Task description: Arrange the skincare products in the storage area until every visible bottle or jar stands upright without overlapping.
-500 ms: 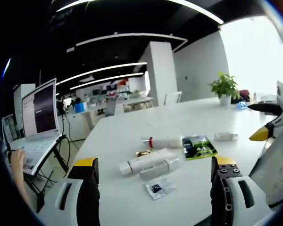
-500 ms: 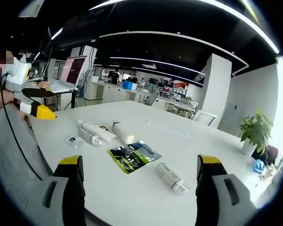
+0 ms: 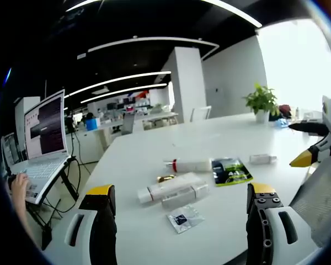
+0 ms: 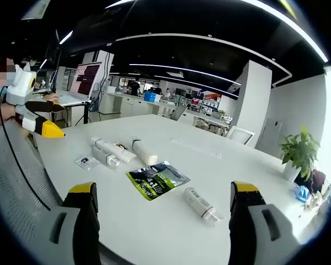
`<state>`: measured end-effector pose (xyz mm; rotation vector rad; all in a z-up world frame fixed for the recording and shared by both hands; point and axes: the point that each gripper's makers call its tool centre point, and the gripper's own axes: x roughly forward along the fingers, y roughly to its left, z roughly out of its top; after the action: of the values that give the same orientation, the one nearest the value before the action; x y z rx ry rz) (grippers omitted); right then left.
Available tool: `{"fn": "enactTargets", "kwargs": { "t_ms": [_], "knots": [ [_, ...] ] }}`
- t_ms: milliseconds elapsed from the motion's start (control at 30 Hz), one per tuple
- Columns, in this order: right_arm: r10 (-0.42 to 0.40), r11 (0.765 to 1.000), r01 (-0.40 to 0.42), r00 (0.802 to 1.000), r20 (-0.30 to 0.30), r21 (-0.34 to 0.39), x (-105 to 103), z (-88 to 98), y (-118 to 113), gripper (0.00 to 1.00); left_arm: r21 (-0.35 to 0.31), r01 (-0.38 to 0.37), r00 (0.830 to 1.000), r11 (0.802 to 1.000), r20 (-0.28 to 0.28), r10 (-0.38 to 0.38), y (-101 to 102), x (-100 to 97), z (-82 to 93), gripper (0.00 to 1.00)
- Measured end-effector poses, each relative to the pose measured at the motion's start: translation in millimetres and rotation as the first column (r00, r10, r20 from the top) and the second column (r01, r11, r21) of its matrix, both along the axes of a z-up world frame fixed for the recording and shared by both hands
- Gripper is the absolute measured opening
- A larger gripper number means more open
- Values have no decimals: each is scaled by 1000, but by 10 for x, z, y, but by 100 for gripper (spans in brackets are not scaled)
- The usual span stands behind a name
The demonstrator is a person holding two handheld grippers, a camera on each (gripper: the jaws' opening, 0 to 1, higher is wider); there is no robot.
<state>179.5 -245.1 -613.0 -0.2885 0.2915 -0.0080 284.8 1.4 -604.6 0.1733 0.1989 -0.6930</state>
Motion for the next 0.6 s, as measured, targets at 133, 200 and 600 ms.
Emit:
{"fn": "enactTargets", "kwargs": {
  "t_ms": [133, 200, 600],
  "knots": [
    [-5, 1000, 5, 1000, -7, -2, -2, -19, -17, 100, -10, 10, 1000, 1000, 11, -10, -6, -3, 14, 97],
    [-7, 1000, 7, 1000, -11, -14, -3, -30, -20, 100, -22, 15, 1000, 1000, 14, -15, -11, -6, 28, 97],
    [-8, 1000, 8, 1000, -9, -26, 9, -16, -9, 100, -2, 35, 999, 999, 6, -35, -59, -28, -15, 97]
  ]
}}
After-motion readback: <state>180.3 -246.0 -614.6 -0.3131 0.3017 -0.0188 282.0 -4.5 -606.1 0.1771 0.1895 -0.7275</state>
